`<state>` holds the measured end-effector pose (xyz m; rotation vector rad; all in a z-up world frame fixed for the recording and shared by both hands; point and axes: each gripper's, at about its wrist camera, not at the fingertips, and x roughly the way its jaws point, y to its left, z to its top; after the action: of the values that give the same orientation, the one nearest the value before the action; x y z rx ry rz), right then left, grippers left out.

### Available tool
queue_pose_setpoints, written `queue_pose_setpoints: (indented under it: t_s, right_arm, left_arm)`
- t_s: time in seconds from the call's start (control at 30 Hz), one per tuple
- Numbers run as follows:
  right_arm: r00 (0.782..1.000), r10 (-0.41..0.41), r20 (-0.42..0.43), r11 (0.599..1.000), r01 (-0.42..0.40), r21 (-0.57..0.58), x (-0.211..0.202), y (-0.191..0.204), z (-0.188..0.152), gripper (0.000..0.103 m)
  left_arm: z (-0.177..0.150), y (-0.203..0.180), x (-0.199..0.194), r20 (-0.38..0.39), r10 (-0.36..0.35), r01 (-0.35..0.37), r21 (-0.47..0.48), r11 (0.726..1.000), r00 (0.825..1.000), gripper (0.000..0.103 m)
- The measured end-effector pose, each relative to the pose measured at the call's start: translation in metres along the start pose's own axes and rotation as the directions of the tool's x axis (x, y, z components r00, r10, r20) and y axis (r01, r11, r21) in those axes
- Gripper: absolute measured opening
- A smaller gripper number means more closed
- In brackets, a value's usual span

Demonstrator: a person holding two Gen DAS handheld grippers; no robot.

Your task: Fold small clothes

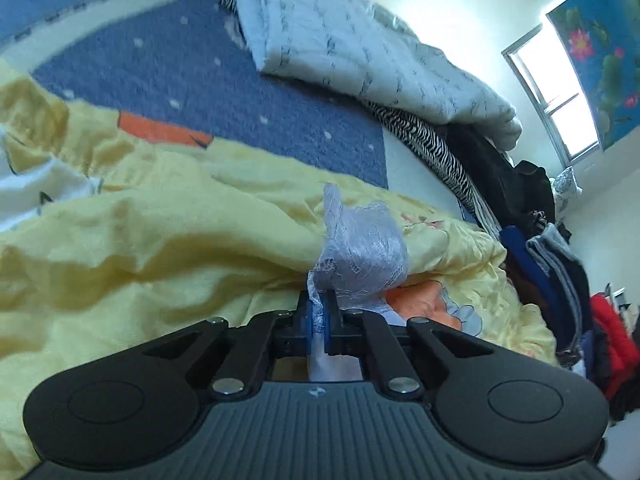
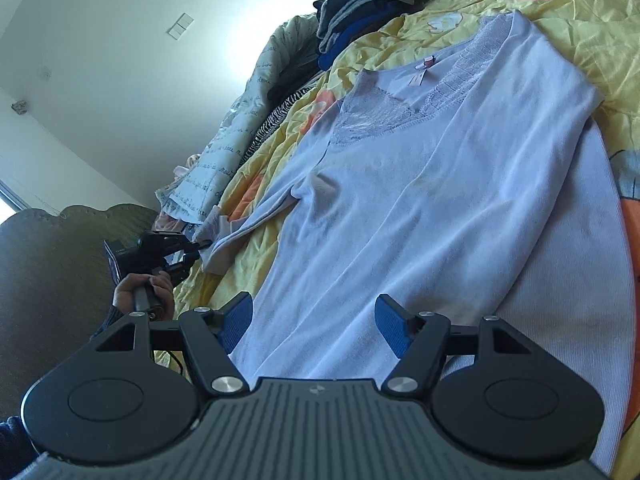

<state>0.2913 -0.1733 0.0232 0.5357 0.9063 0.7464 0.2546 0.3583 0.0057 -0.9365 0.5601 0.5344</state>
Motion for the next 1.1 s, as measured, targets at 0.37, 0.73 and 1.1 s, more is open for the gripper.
queue_pose_setpoints:
  t_s: [0.37, 0.73, 1.1]
  right_arm:
    - [0.987, 0.114, 0.110, 0.951, -0.141, 0.275, -0.021, -0.039, 0.003, 0.076]
    - [0.947, 0.199, 0.251, 0.753, -0.312, 0.579, -0.050, -0.099, -0.035, 0.080]
    - [0.982, 0.155, 0.110, 0.885, -0.187, 0.427, -0.090, -0.055, -0.066, 0.085]
  left_arm:
    - [-0.148, -0.131, -0.208, -0.048, -0.673, 0.432, 0.800, 0.417, 0.738, 0.005]
    - [-0.311, -0.121, -0.190, -0.561, -0.450, 0.646, 0.762, 0.046, 0.694, 0.005]
    - [-0.303, -0.123, -0.191, -0.554, -0.469, 0.668, 0.736, 0.110, 0.688, 0.005]
